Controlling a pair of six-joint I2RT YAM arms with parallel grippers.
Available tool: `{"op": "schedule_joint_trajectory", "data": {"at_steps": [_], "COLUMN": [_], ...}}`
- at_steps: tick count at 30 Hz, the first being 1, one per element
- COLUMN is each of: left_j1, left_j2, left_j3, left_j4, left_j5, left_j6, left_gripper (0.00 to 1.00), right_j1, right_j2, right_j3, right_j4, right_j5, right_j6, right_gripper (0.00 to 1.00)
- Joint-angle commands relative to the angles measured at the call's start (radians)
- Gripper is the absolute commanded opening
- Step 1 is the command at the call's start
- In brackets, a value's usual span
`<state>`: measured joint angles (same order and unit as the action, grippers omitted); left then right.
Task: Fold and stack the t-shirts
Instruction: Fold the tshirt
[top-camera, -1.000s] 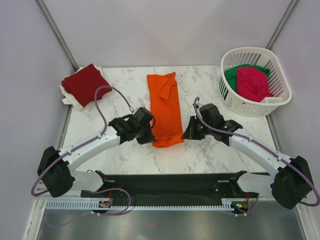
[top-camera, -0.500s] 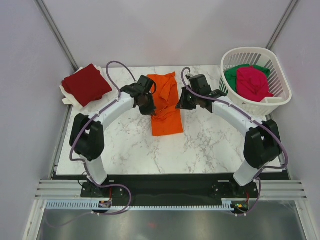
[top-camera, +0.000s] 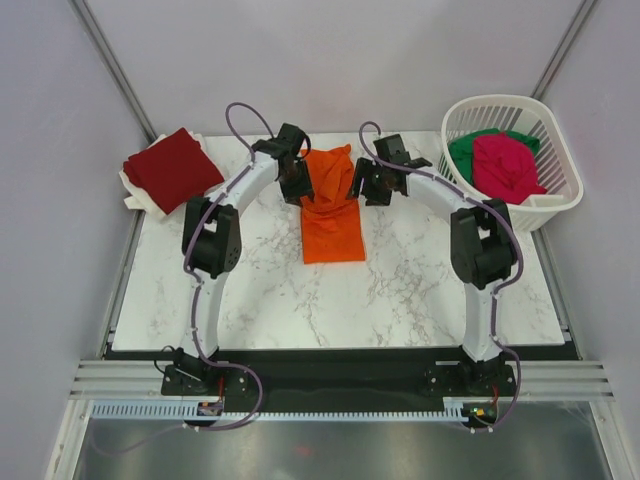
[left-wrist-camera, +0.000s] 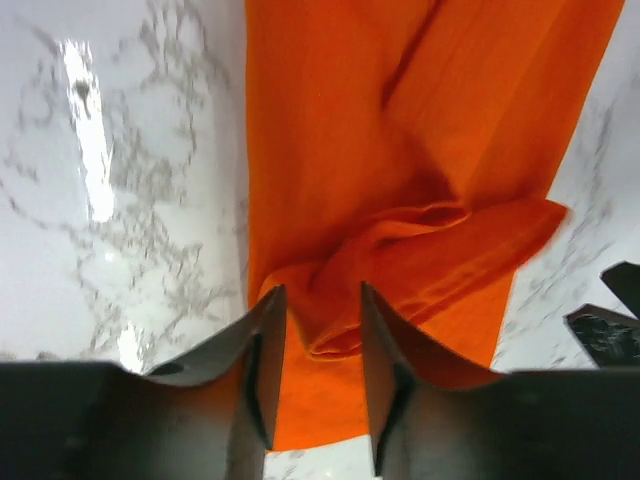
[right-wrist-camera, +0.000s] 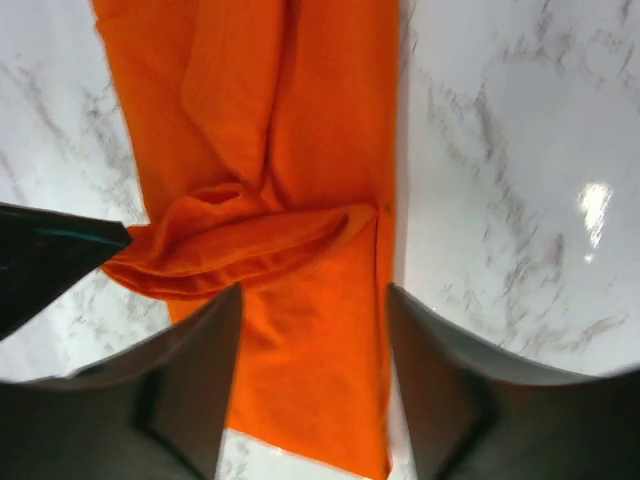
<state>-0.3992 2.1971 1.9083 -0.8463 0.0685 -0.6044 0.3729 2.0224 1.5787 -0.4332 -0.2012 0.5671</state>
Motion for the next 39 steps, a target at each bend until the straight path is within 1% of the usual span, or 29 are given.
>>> {"op": "schedule_joint_trajectory", "data": {"at_steps": [1, 2, 3, 4, 5, 6, 8, 11, 12, 13, 14, 15, 16, 17, 18, 19, 20, 21, 23, 24, 26, 32, 37, 39], "left_j1": [0.054, 0.065, 0.085, 0.095, 0.105, 0.123, 0.132, 0.129, 0.120, 0.109, 0.097, 0.070, 0.056, 0.045, 0.025, 0.016, 0.004, -0.016, -0.038, -0.053, -0.062, -0.075, -0.076, -0.076], "left_j2": [0.136, 0.177, 0.238, 0.248, 0.244, 0.204, 0.155, 0.052, 0.023, -0.046, -0.081, -0.124, -0.164, -0.245, -0.279, -0.308, -0.356, -0.373, -0.404, -0.425, -0.430, -0.402, -0.396, -0.392], "left_j3": [0.283, 0.364, 0.512, 0.561, 0.580, 0.572, 0.548, 0.451, 0.364, 0.307, 0.243, 0.093, 0.012, -0.070, -0.222, -0.294, -0.401, -0.448, -0.526, -0.587, -0.649, -0.738, -0.769, -0.770], "left_j4": [-0.136, -0.186, -0.219, -0.250, -0.250, -0.250, -0.244, -0.237, -0.232, -0.224, -0.208, -0.159, -0.114, -0.070, 0.034, 0.083, 0.119, 0.153, 0.153, 0.262, 0.315, 0.397, 0.446, 0.451], "left_j5": [0.051, 0.060, 0.063, 0.070, 0.082, 0.079, 0.035, 0.013, 0.011, -0.007, -0.018, -0.024, -0.009, 0.022, 0.065, 0.138, 0.158, 0.174, 0.174, 0.189, 0.189, 0.178, 0.175, 0.169], "left_j6": [0.061, 0.064, 0.069, 0.066, 0.060, 0.048, 0.051, 0.071, 0.080, 0.080, 0.080, 0.080, 0.077, 0.069, 0.055, 0.049, 0.031, 0.025, 0.025, -0.001, -0.015, -0.038, -0.047, -0.049], "left_gripper": [0.45, 0.55, 0.58, 0.62, 0.63, 0.63, 0.65, 0.63, 0.62, 0.60, 0.60, 0.59, 0.59, 0.59, 0.59, 0.61, 0.61, 0.61, 0.61, 0.62, 0.62, 0.61, 0.61, 0.61], "right_j1": [-0.037, -0.043, -0.048, -0.054, -0.055, -0.055, -0.057, -0.055, -0.055, -0.055, -0.054, -0.054, -0.055, -0.052, -0.054, -0.052, -0.052, -0.048, -0.045, -0.045, -0.042, -0.040, -0.038, -0.038], "right_j2": [0.097, 0.119, 0.146, 0.153, 0.153, 0.135, 0.093, -0.023, -0.100, -0.137, -0.172, -0.235, -0.258, -0.278, -0.307, -0.313, -0.324, -0.324, -0.321, -0.318, -0.304, -0.239, -0.203, -0.194], "right_j3": [0.192, 0.251, 0.355, 0.401, 0.465, 0.481, 0.448, 0.333, 0.205, 0.135, 0.062, -0.085, -0.151, -0.268, -0.317, -0.363, -0.434, -0.462, -0.520, -0.535, -0.578, -0.628, -0.626, -0.625], "right_j4": [-0.048, -0.080, -0.126, -0.146, -0.159, -0.177, -0.176, -0.164, -0.121, -0.098, -0.067, 0.000, 0.028, 0.049, 0.094, 0.114, 0.129, 0.158, 0.171, 0.186, 0.206, 0.295, 0.320, 0.323], "right_j5": [0.048, 0.068, 0.089, 0.089, 0.086, 0.086, 0.077, 0.071, 0.062, 0.039, 0.013, -0.018, -0.076, -0.102, -0.127, -0.153, -0.188, -0.207, -0.248, -0.253, -0.259, -0.306, -0.305, -0.305], "right_j6": [0.010, 0.010, 0.004, 0.001, -0.007, -0.021, -0.032, -0.055, -0.055, -0.050, -0.046, -0.039, -0.027, -0.024, -0.023, -0.021, -0.019, -0.019, -0.030, -0.032, -0.030, -0.012, -0.003, -0.003], "right_gripper": [0.72, 0.77, 0.82, 0.83, 0.84, 0.84, 0.84, 0.84, 0.83, 0.83, 0.82, 0.81, 0.81, 0.80, 0.80, 0.79, 0.79, 0.78, 0.78, 0.78, 0.77, 0.73, 0.69, 0.64]}}
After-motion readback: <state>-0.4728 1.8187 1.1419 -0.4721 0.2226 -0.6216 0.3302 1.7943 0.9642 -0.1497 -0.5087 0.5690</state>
